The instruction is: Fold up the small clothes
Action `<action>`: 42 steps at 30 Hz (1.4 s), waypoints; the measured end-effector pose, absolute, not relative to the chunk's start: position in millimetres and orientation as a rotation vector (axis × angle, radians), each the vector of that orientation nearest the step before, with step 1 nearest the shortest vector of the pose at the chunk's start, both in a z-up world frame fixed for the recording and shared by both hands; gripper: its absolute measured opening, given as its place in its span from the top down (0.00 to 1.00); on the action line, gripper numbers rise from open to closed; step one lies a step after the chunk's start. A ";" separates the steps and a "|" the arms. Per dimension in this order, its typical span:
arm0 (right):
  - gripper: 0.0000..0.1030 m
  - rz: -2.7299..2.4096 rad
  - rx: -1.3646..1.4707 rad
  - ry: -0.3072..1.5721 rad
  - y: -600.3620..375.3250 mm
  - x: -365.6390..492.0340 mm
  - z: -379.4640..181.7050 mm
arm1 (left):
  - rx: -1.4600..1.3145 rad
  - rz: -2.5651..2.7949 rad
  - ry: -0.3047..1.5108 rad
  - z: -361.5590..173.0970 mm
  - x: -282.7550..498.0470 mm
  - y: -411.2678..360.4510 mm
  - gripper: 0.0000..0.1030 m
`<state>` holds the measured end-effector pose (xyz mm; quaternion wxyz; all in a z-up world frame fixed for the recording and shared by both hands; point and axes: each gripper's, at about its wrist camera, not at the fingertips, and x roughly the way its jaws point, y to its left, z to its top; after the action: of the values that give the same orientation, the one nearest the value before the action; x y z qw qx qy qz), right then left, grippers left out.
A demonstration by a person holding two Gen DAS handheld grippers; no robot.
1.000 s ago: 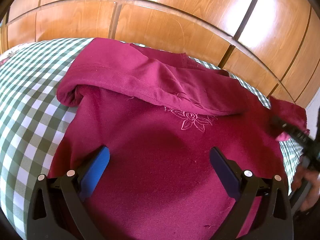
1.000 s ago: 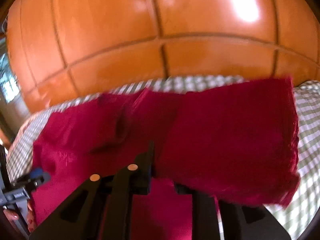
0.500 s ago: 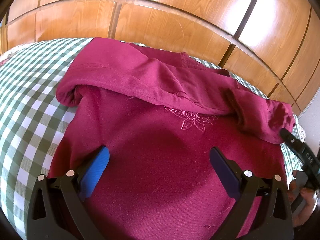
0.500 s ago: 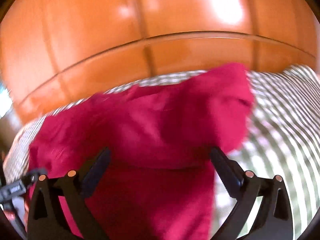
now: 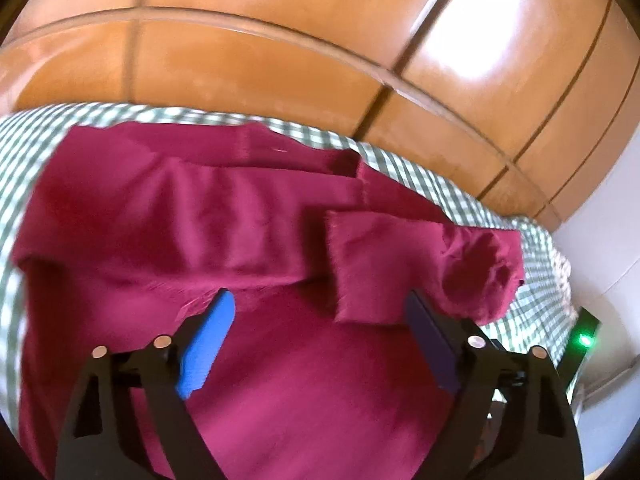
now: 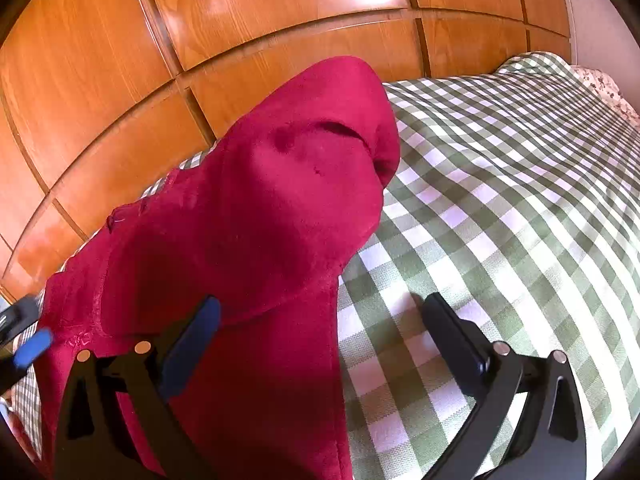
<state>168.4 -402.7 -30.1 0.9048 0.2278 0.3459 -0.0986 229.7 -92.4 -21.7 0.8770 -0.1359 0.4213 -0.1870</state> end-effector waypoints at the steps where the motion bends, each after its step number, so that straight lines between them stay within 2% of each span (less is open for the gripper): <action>1: 0.02 -0.203 0.473 0.715 -402.3 167.7 -30.4 | -0.279 -0.390 0.896 -26.5 236.4 -100.2 0.23; 3: 0.02 -0.199 0.480 0.712 -399.5 166.6 -30.6 | -0.293 -0.376 0.958 -42.5 251.1 -111.4 0.29; 5: 0.02 -0.195 0.488 0.706 -401.0 166.0 -31.4 | -0.355 -0.382 1.011 -57.9 261.9 -118.1 0.39; 7: 0.02 -0.192 0.497 0.699 -403.1 165.3 -32.2 | -0.399 -0.371 1.006 -63.5 262.0 -120.3 0.44; 11: 0.02 -0.195 0.496 0.695 -403.2 164.6 -31.0 | -0.486 -0.416 0.999 -66.7 262.1 -128.1 0.80; 13: 0.02 -0.193 0.499 0.689 -403.6 163.5 -31.1 | -0.520 -0.436 1.016 -67.0 263.5 -131.2 0.94; 19: 0.02 -0.194 0.520 0.672 -407.1 160.0 -31.1 | -0.508 -0.500 0.913 -23.7 258.7 -131.1 0.95; 26: 0.02 -0.196 0.516 0.674 -407.4 161.1 -31.2 | -0.487 -0.401 0.749 23.8 269.4 -82.1 0.95; 35: 0.02 -0.199 0.508 0.679 -406.4 162.4 -31.5 | -0.511 -0.181 0.835 -25.3 281.9 -4.0 0.95; 42: 0.02 -0.211 0.487 0.694 -403.5 165.1 -32.4 | -0.554 -0.157 0.888 -67.6 285.5 12.7 0.95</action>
<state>165.1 -403.5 -32.4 0.9060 0.2359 0.3362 -0.1024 285.5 12.7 -67.6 0.8632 -0.2643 0.4235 -0.0750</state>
